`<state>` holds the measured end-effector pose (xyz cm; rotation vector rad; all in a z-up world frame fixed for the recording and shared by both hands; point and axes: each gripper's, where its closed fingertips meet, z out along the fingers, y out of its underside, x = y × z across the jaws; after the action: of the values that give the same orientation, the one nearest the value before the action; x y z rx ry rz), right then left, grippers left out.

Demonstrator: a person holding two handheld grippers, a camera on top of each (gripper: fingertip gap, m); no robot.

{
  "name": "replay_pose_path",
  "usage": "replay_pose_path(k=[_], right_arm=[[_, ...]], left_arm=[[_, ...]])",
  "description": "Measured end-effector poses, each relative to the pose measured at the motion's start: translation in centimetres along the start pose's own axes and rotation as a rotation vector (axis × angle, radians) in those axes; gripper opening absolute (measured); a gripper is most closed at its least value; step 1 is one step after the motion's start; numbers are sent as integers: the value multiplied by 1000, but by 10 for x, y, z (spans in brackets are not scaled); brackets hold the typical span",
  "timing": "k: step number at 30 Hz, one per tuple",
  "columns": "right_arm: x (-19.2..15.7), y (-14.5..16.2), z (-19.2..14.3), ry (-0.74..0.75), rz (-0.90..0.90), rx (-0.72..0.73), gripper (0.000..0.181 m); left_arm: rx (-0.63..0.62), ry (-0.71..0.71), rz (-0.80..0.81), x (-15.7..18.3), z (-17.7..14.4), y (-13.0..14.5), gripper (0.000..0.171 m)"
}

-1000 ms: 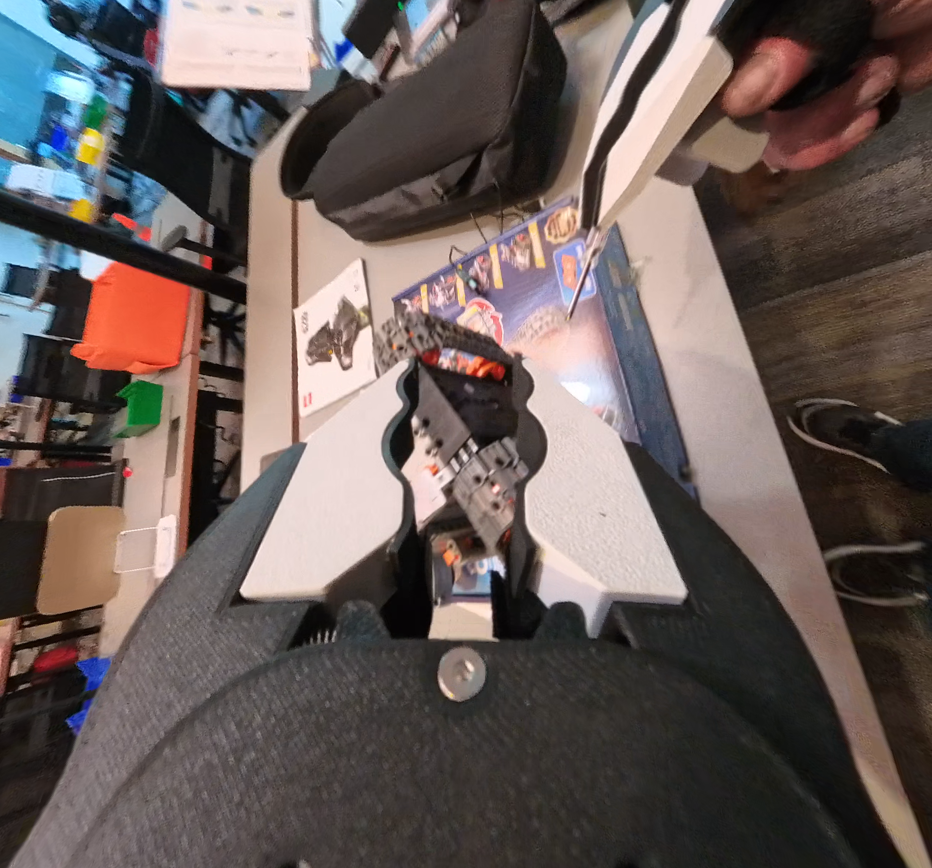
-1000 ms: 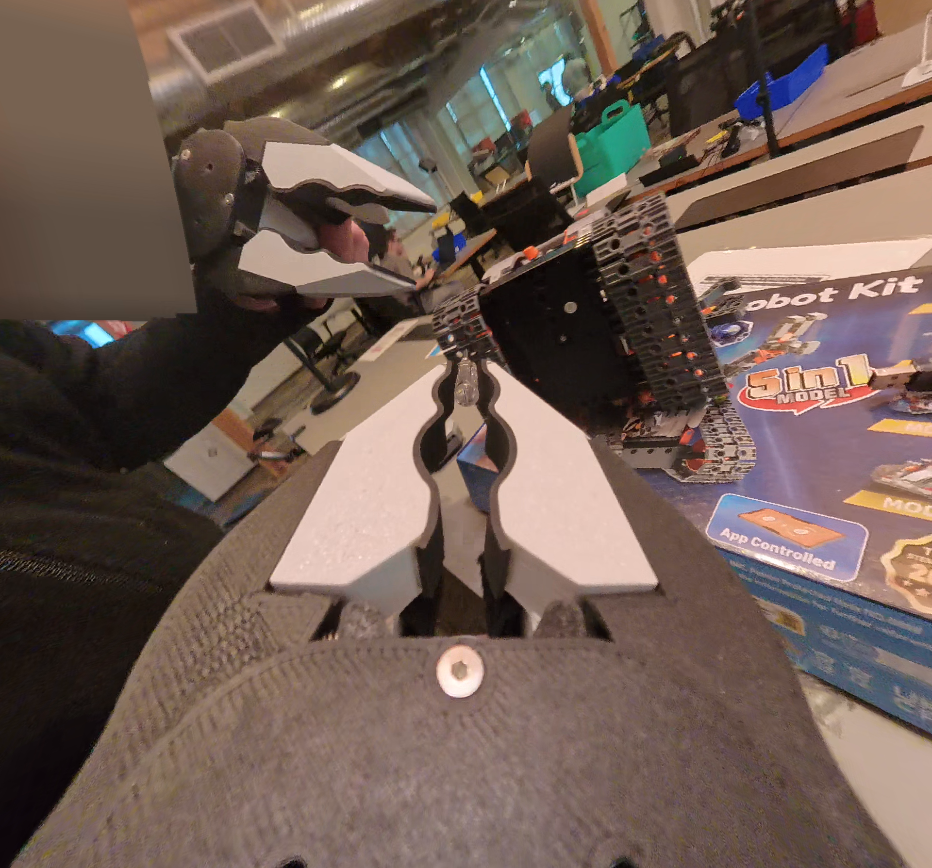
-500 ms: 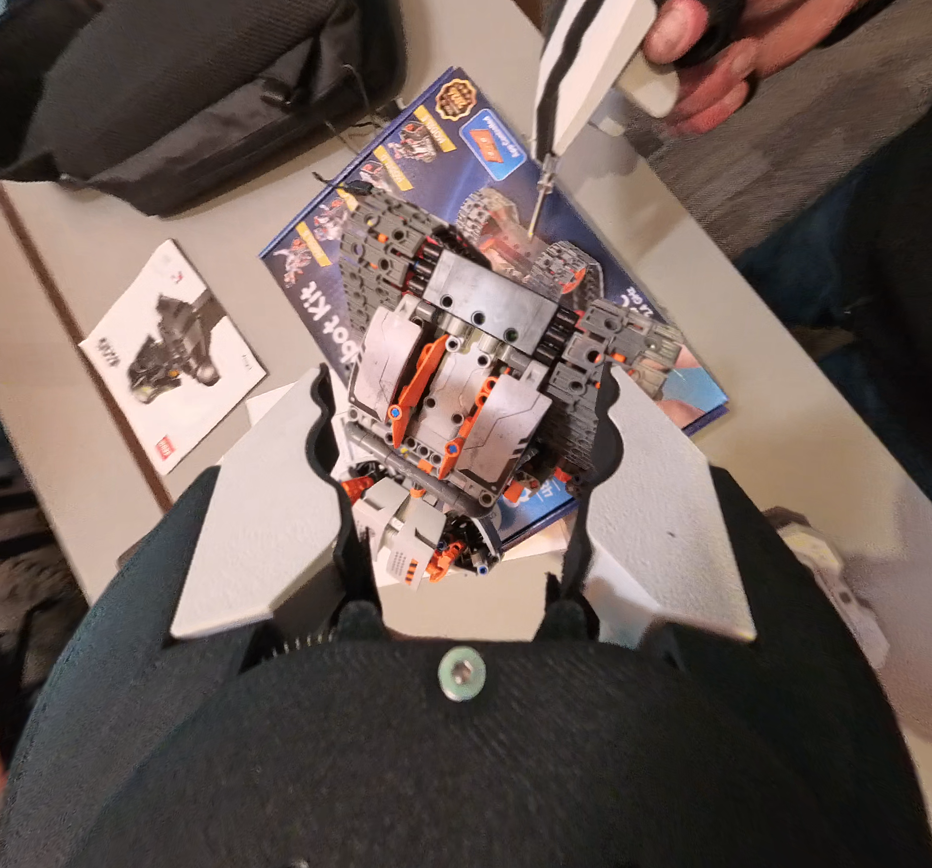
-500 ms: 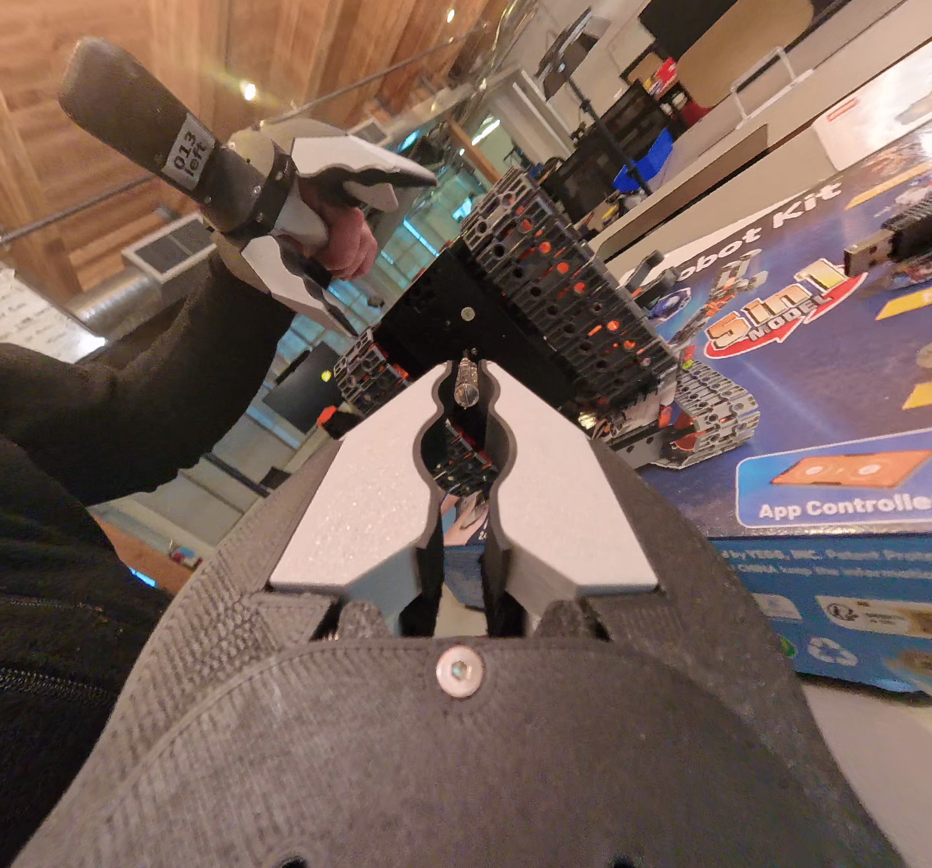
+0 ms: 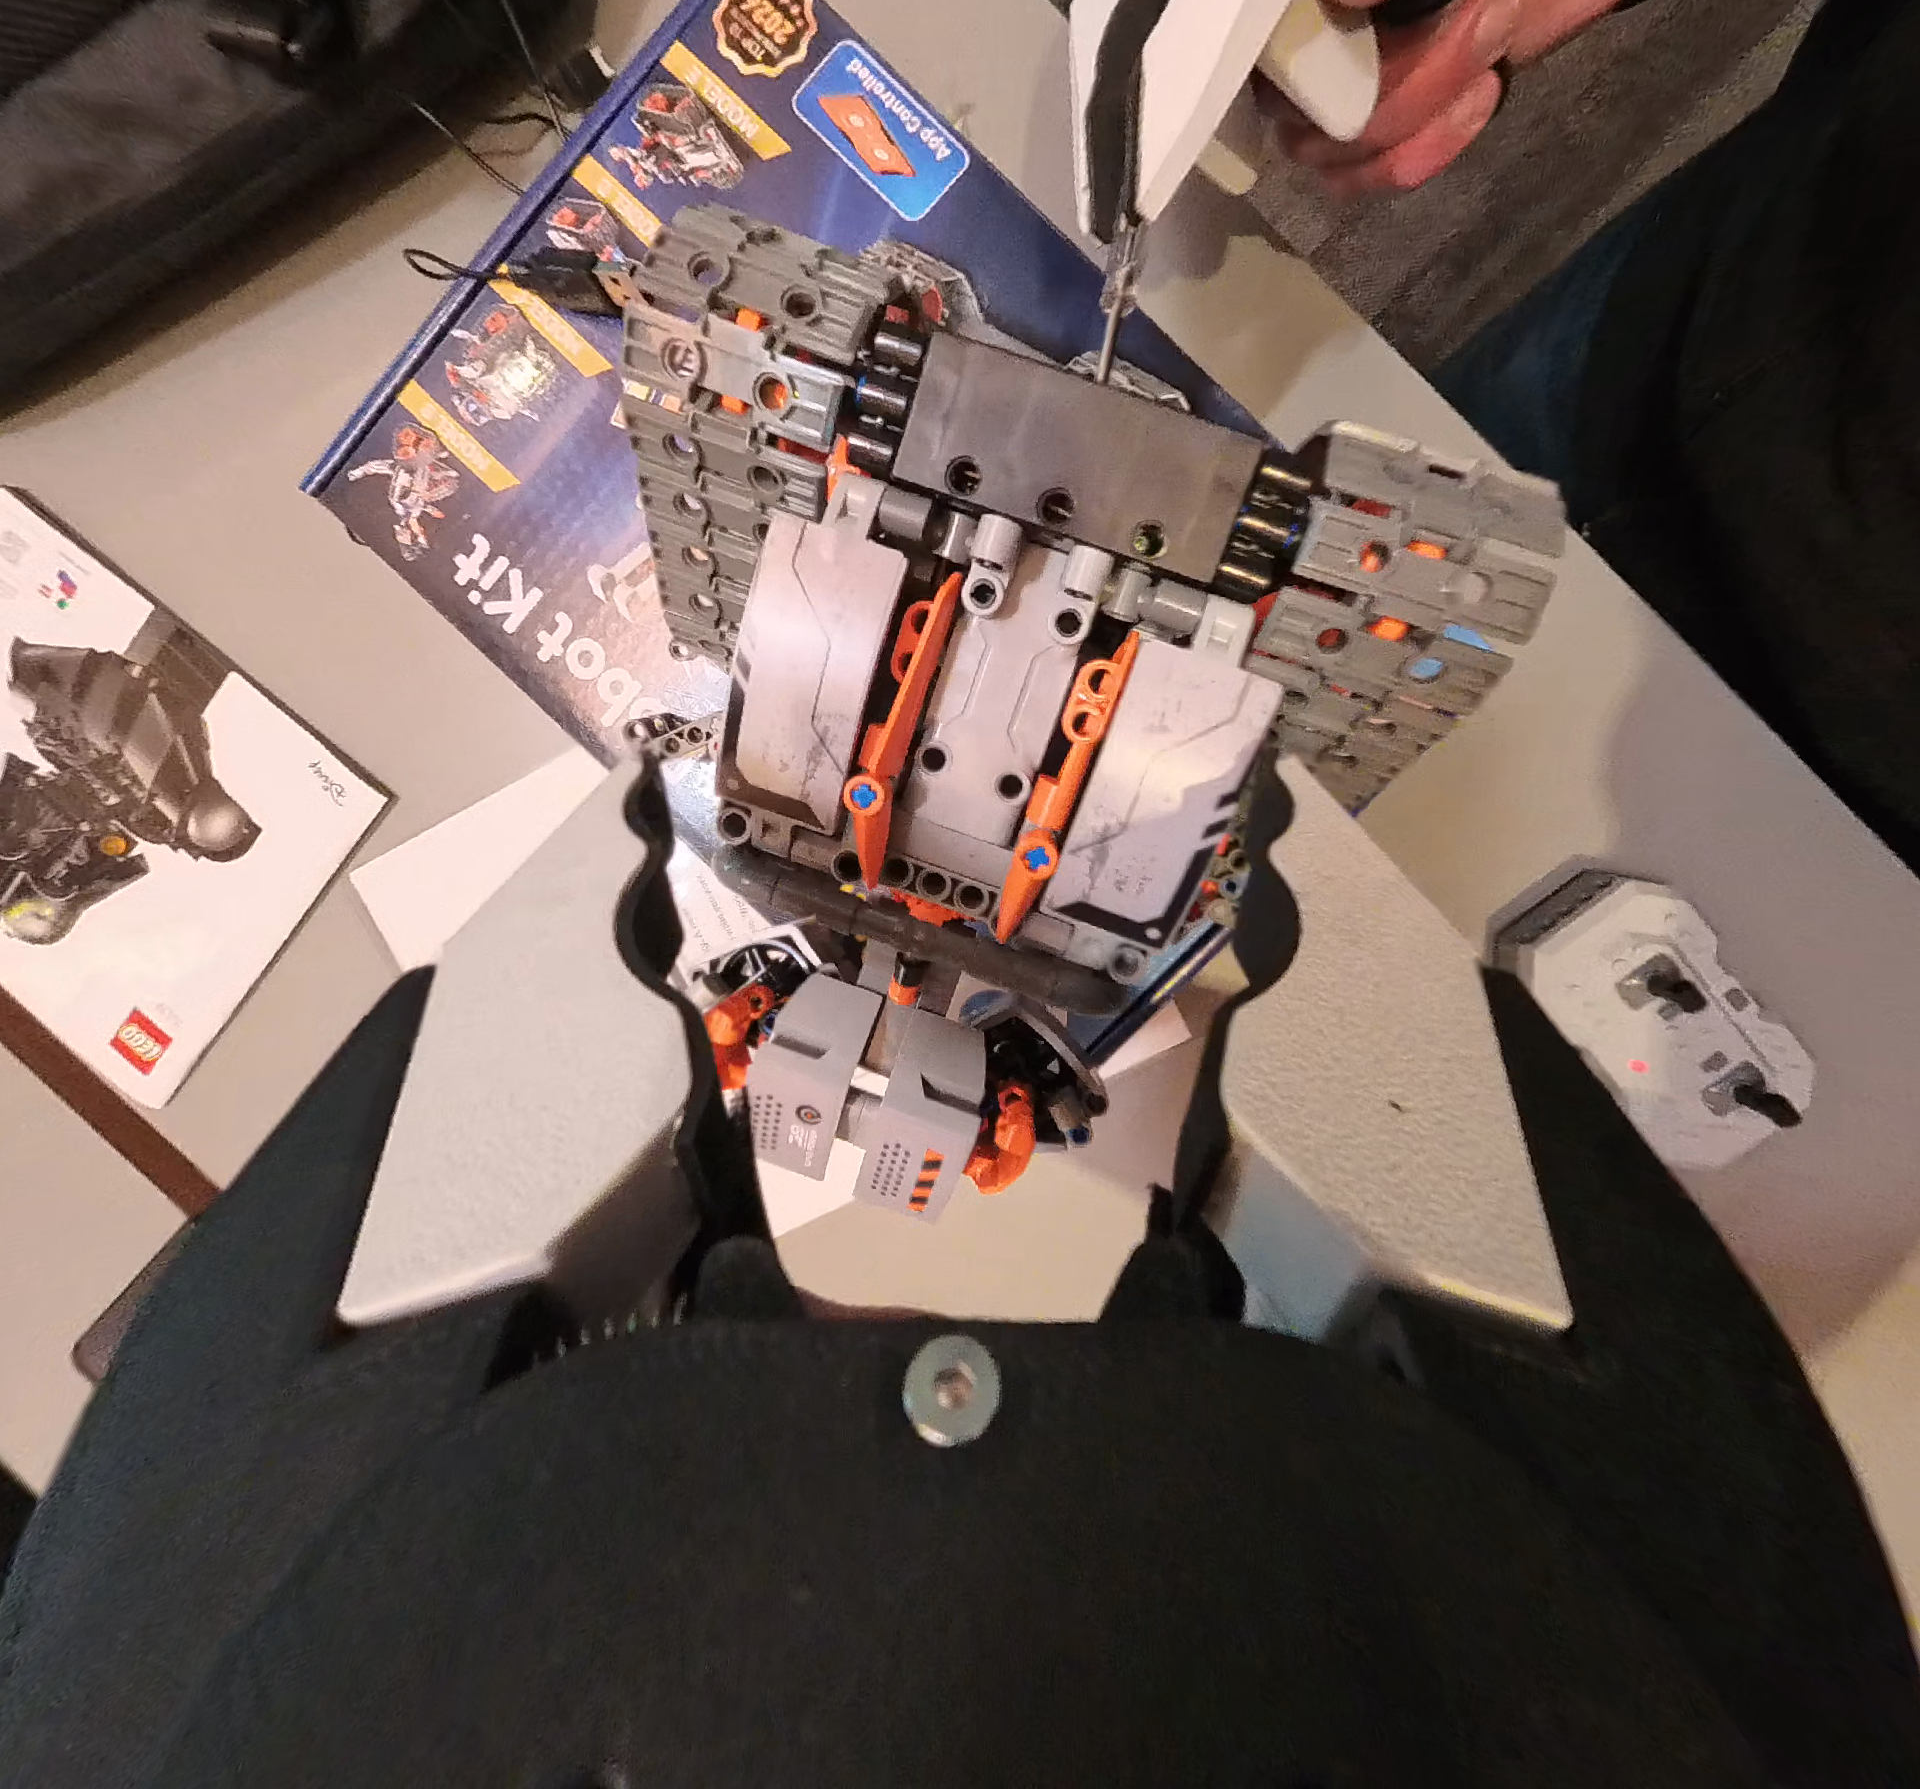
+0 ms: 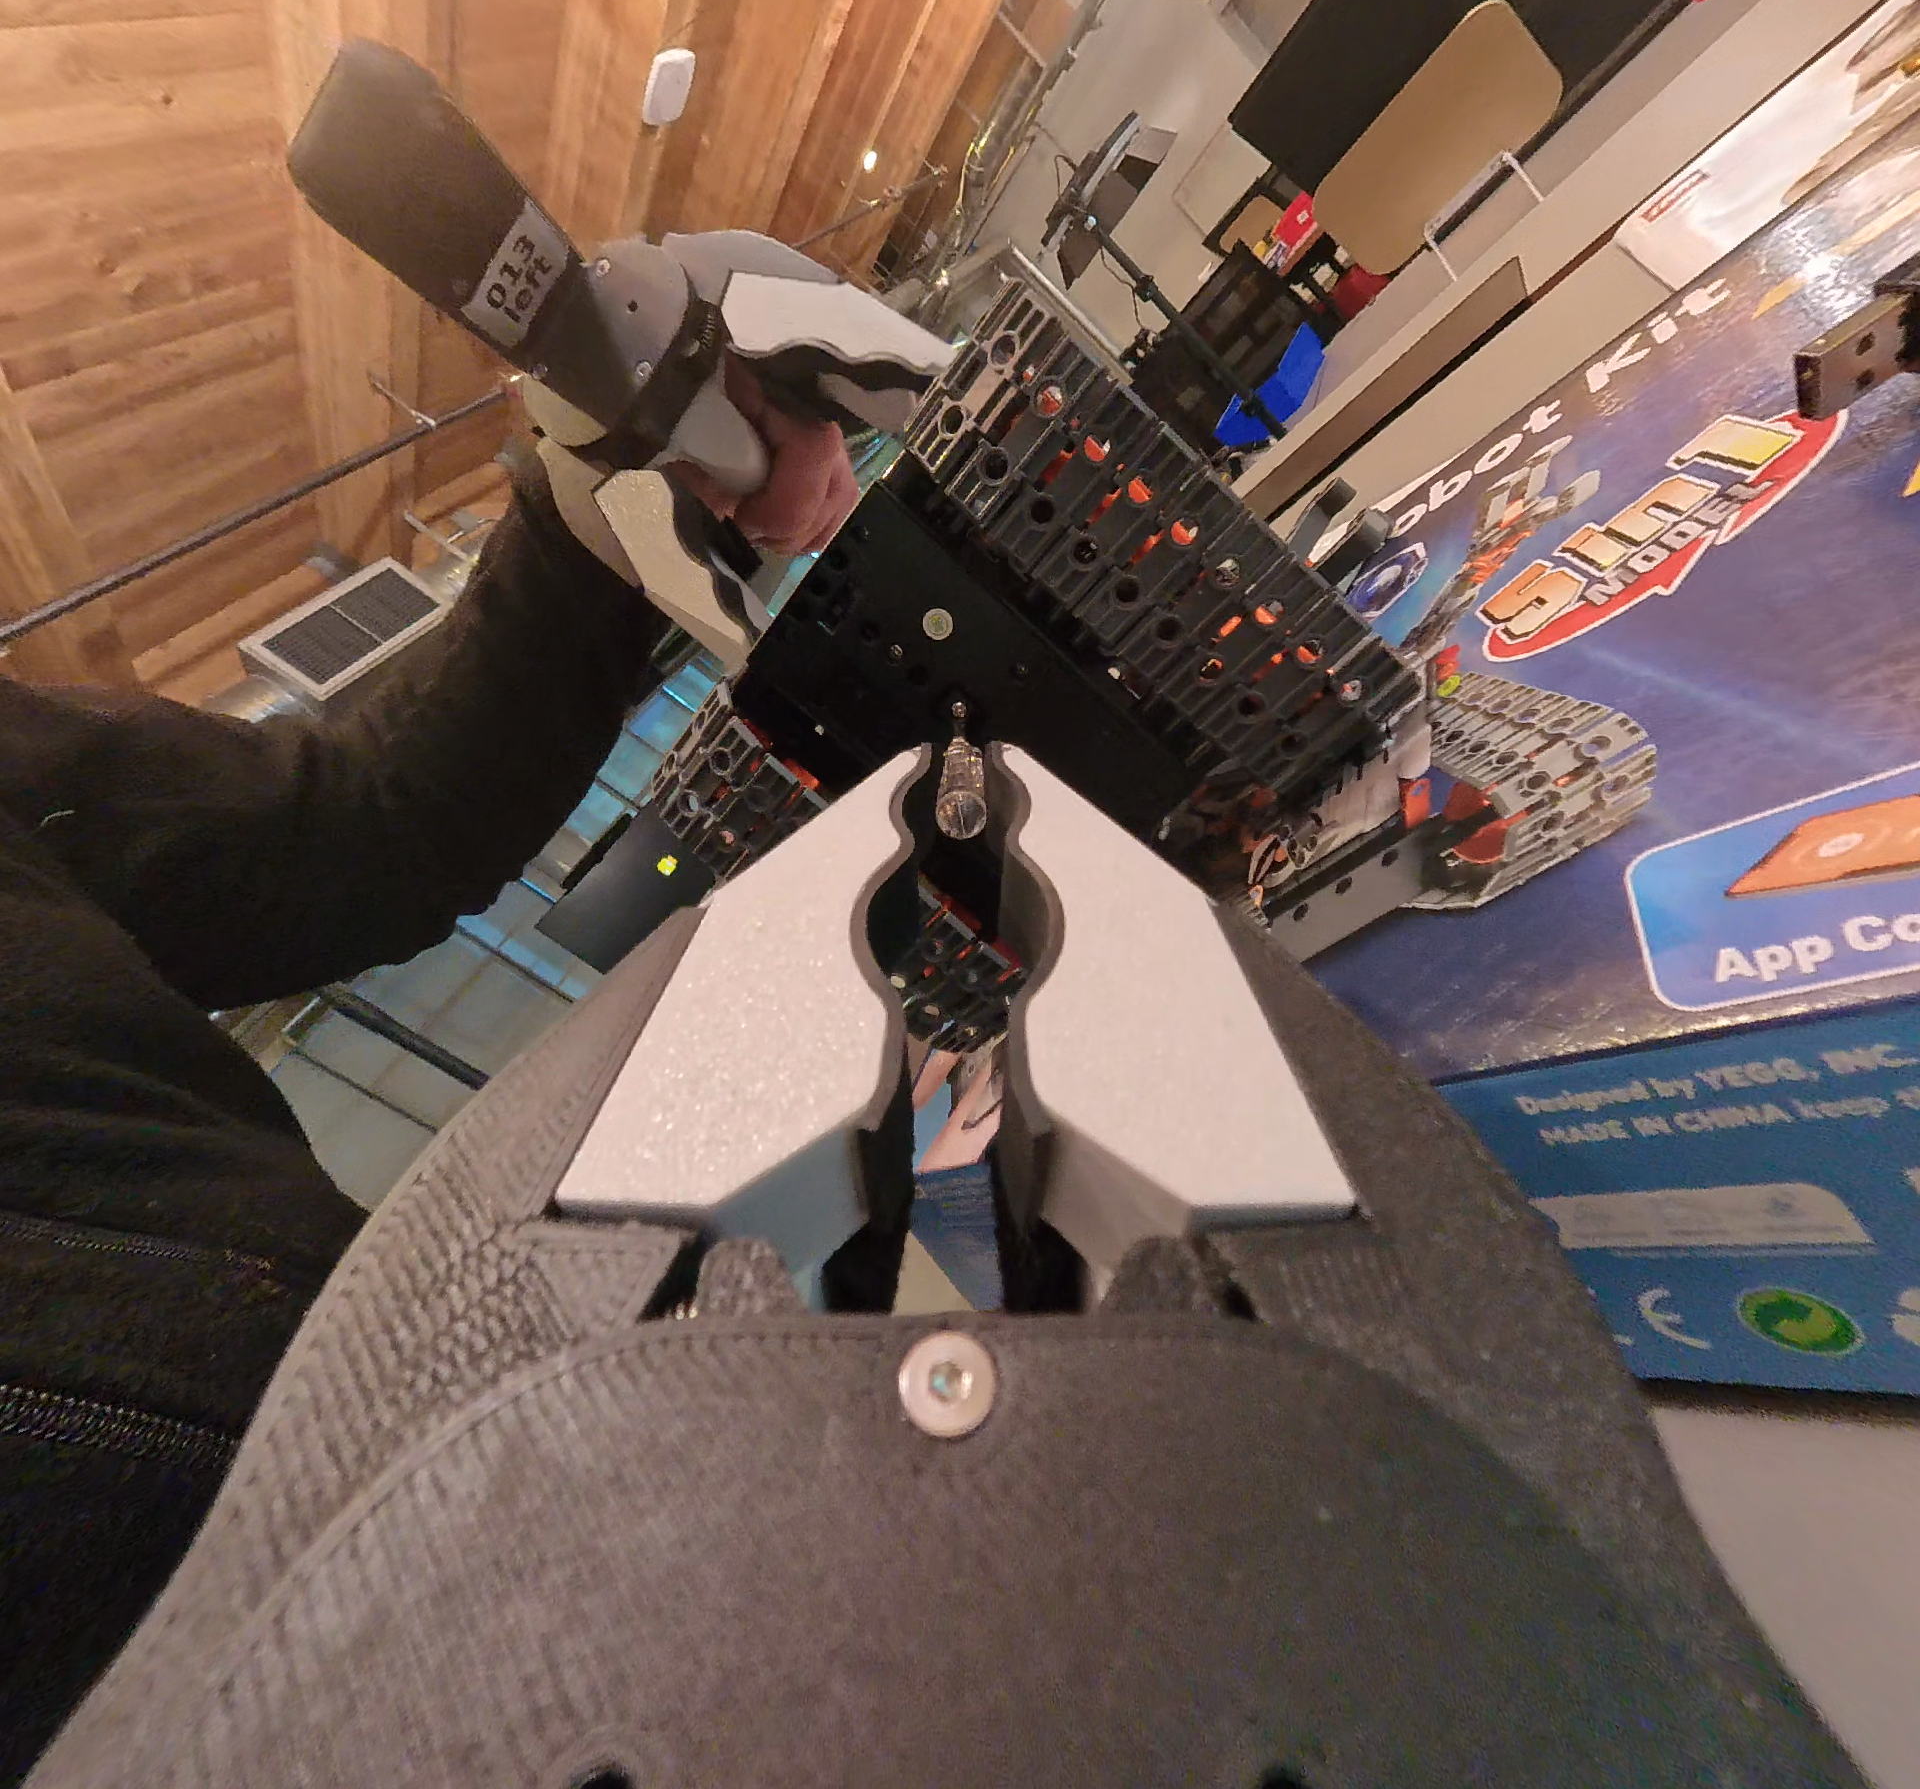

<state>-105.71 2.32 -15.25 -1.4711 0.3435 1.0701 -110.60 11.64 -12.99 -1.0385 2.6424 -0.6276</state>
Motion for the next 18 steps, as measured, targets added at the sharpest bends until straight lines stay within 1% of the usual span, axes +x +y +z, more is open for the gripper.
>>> replay_pose_path(k=[2,5,11,18], right_arm=[[0,1,1,-8,8,-2,6],[2,0,0,-3,17,11,6],[3,-3,0,-8,41,31,6],[4,-6,-3,12,64,18,6]], left_arm=[[5,37,-27,4,6,2,103],[14,16,-34,5,14,2,107],[45,-12,-99,7,17,-3,107],[62,-44,-143,9,19,-6,107]])
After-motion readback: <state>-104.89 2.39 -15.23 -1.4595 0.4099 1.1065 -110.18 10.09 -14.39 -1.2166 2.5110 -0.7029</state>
